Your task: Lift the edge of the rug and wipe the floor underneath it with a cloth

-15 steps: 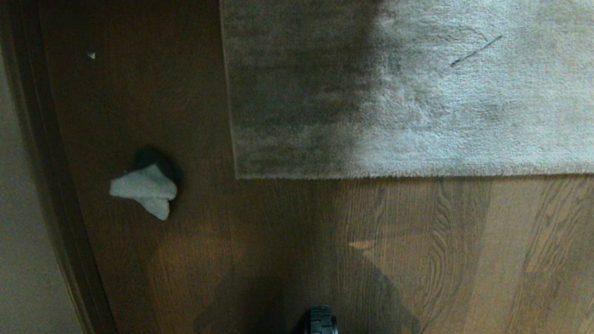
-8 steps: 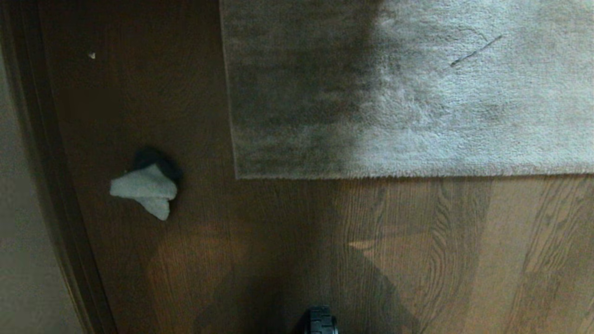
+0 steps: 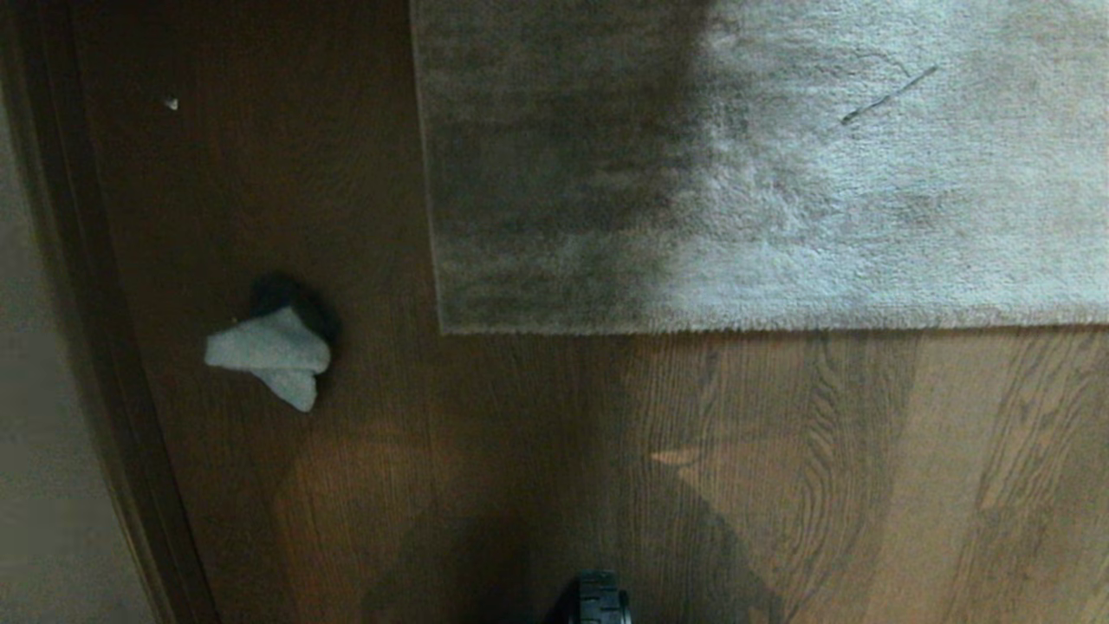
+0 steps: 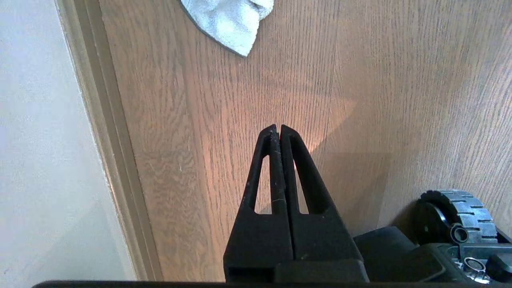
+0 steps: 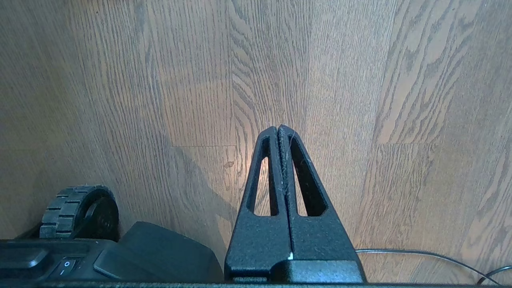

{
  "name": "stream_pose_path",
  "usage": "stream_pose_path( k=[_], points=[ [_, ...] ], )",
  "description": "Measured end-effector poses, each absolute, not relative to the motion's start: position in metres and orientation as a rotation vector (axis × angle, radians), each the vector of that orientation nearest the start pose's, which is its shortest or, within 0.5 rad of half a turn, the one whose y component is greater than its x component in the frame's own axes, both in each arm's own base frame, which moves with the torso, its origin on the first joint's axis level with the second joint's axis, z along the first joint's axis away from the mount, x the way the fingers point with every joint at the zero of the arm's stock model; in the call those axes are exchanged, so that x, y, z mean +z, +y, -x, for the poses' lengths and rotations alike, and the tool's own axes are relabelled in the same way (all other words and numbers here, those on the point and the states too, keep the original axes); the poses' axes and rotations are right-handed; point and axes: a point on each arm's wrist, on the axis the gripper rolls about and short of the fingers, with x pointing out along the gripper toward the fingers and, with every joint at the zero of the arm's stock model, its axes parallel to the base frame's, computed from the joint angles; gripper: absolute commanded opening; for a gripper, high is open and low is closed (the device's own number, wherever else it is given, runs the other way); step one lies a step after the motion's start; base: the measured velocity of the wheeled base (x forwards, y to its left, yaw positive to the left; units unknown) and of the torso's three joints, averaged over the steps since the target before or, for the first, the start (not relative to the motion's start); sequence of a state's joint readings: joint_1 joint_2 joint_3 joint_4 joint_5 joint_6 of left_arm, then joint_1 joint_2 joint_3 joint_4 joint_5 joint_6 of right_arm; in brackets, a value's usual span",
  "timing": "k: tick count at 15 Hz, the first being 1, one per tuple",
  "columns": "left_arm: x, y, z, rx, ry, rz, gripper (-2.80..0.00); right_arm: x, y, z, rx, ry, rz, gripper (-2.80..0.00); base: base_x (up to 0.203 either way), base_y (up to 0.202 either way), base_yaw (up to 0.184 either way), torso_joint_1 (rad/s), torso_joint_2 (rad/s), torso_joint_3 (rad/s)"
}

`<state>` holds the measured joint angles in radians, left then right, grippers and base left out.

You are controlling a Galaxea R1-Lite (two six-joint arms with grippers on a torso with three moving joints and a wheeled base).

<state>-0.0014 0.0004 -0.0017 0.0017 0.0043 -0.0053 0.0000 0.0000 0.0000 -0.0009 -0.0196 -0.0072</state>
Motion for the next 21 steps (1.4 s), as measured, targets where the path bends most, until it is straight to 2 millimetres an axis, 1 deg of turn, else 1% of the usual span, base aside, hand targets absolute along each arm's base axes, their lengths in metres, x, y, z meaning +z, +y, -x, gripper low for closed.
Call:
stream_pose_path(
  k=[21],
  points=[
    [0.0758, 0.0000, 0.0229, -0.002, 0.000, 0.005, -2.80, 0.0756, -0.0004, 0.0228, -0.020, -0.001, 0.007, -2.80, 0.000, 0.000, 0.000, 0.000, 0.00, 0.000]
  ],
)
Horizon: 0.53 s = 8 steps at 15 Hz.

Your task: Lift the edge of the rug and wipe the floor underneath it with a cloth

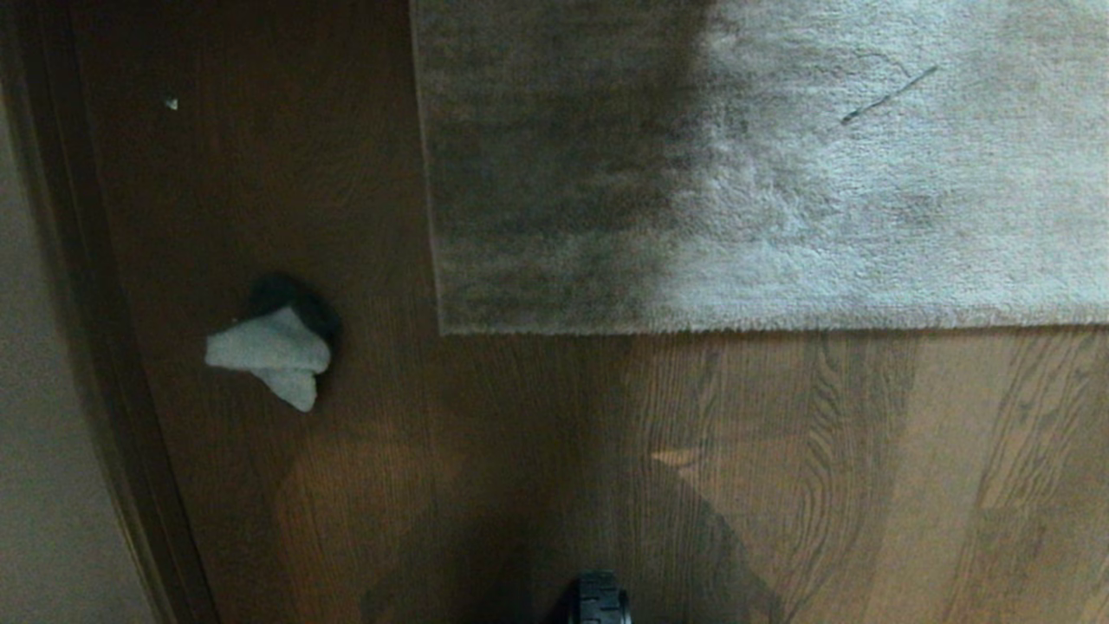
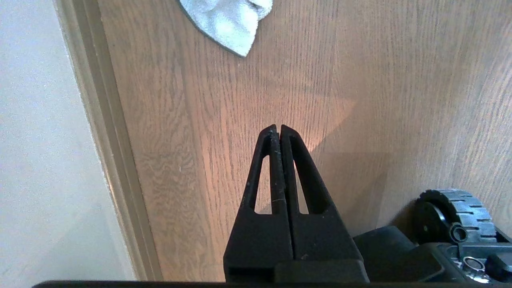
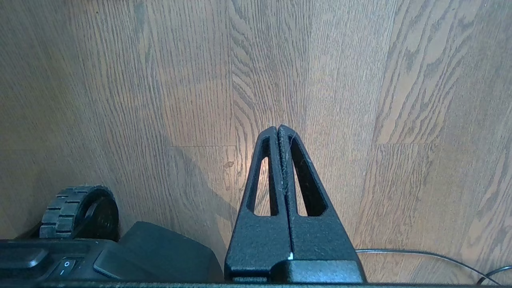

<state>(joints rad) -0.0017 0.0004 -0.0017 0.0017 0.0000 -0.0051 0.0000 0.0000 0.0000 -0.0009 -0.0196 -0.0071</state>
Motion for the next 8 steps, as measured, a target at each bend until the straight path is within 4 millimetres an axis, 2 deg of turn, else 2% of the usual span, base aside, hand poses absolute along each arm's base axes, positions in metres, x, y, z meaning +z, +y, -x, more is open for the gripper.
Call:
stream_pose_path(
  k=[3, 8],
  points=[
    [0.0758, 0.0000, 0.0229, -0.002, 0.000, 0.005, -2.80, 0.0756, -0.0004, 0.0228, -0.020, -0.001, 0.007, -2.80, 0.000, 0.000, 0.000, 0.000, 0.00, 0.032],
    [0.0758, 0.0001, 0.0229, 0.002, 0.000, 0.004, -2.80, 0.0756, -0.0004, 0.0228, -0.020, -0.001, 0.007, -2.80, 0.000, 0.000, 0.000, 0.003, 0.00, 0.177]
  ],
)
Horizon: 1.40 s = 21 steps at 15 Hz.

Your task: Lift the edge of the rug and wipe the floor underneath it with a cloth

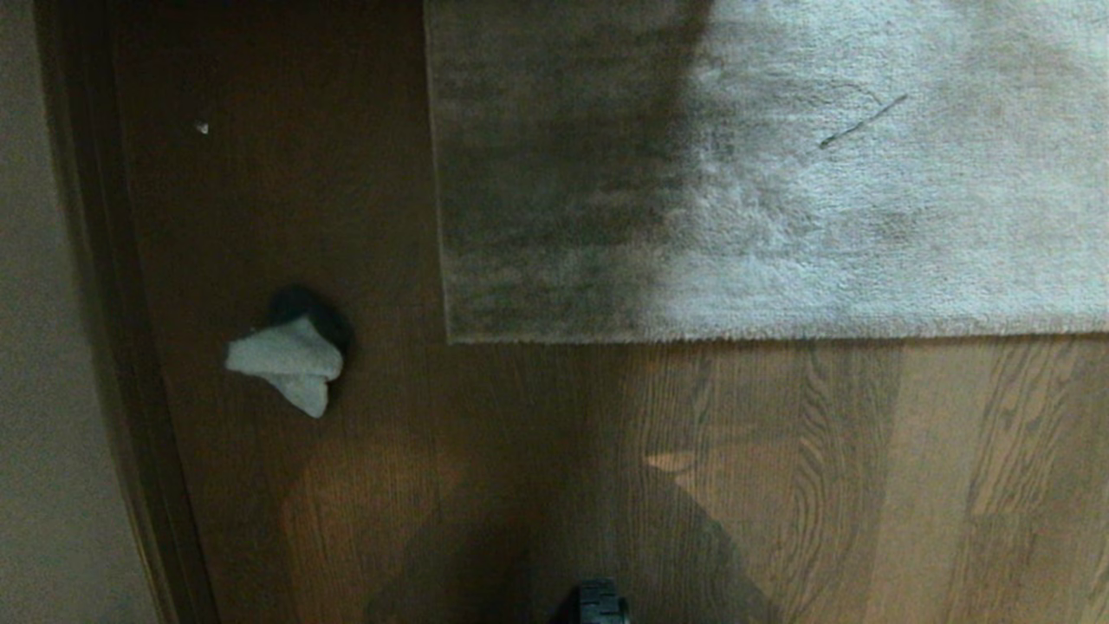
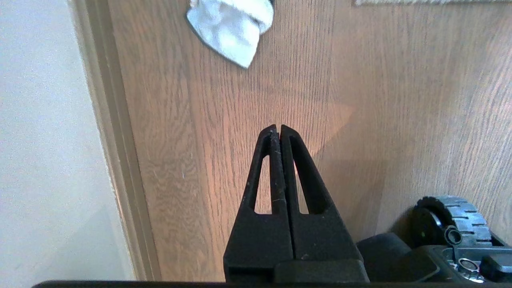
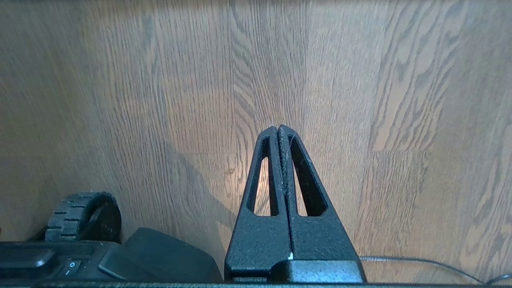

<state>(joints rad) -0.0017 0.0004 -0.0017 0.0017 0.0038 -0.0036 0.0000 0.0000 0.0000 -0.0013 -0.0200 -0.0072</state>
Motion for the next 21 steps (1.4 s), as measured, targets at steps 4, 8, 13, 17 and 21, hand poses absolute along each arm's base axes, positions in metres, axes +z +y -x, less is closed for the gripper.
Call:
stream_pose_path(
  k=[4, 8, 13, 17, 21],
  points=[
    [0.0758, 0.0001, 0.0229, 0.002, 0.001, 0.006, -2.80, 0.0755, -0.0004, 0.0228, -0.020, 0.000, 0.007, -2.80, 0.000, 0.000, 0.000, 0.002, 0.00, 0.205],
    [0.0757, 0.0001, 0.0229, 0.003, 0.001, 0.005, -2.80, 0.0755, -0.0004, 0.0228, -0.020, 0.000, 0.007, -2.80, 0.000, 0.000, 0.000, 0.003, 0.00, 0.202],
    [0.0758, 0.0001, 0.0229, 0.003, 0.001, 0.008, -2.80, 0.0755, -0.0004, 0.0228, -0.020, 0.000, 0.007, -2.80, 0.000, 0.000, 0.000, 0.004, 0.00, 0.199],
    [0.0758, 0.0002, 0.0229, 0.004, 0.000, 0.016, -2.80, 0.0755, -0.0004, 0.0228, -0.020, 0.000, 0.007, -2.80, 0.000, 0.000, 0.000, 0.003, 0.00, 0.205],
    [0.0758, 0.0002, 0.0229, 0.004, 0.000, 0.018, -2.80, 0.0755, -0.0004, 0.0228, -0.020, 0.000, 0.007, -2.80, 0.000, 0.000, 0.000, 0.003, 0.00, 0.205]
  ],
)
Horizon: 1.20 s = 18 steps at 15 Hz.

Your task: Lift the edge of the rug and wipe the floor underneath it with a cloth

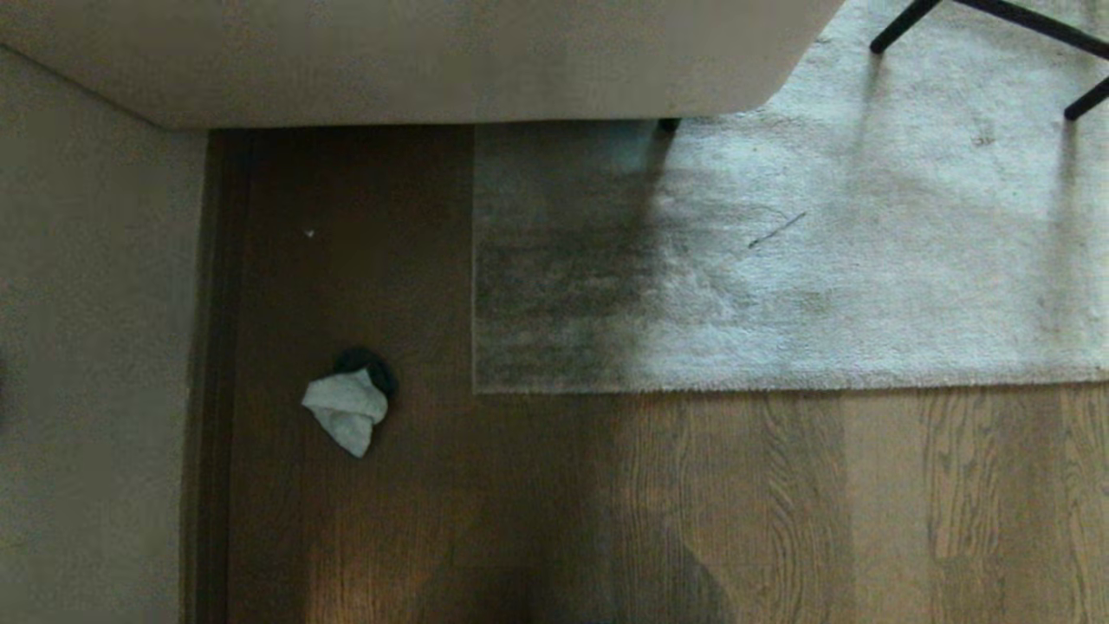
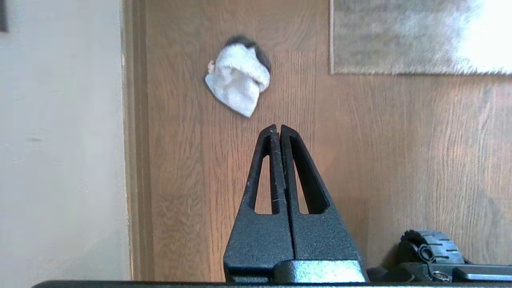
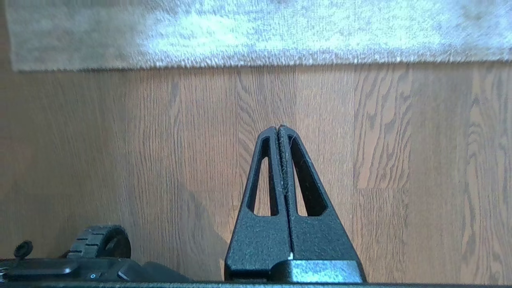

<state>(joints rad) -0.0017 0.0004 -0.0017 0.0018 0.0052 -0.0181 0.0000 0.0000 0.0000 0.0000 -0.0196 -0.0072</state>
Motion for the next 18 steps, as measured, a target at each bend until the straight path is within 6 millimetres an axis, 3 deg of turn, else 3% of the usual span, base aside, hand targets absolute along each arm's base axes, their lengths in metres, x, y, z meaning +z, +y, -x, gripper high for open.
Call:
stream_pose_path(
  k=[18],
  points=[
    [0.0758, 0.0002, 0.0229, 0.004, 0.001, 0.019, -2.80, 0.0755, -0.0004, 0.0228, -0.020, 0.000, 0.007, -2.80, 0.000, 0.000, 0.000, 0.001, 0.00, 0.202]
  ],
)
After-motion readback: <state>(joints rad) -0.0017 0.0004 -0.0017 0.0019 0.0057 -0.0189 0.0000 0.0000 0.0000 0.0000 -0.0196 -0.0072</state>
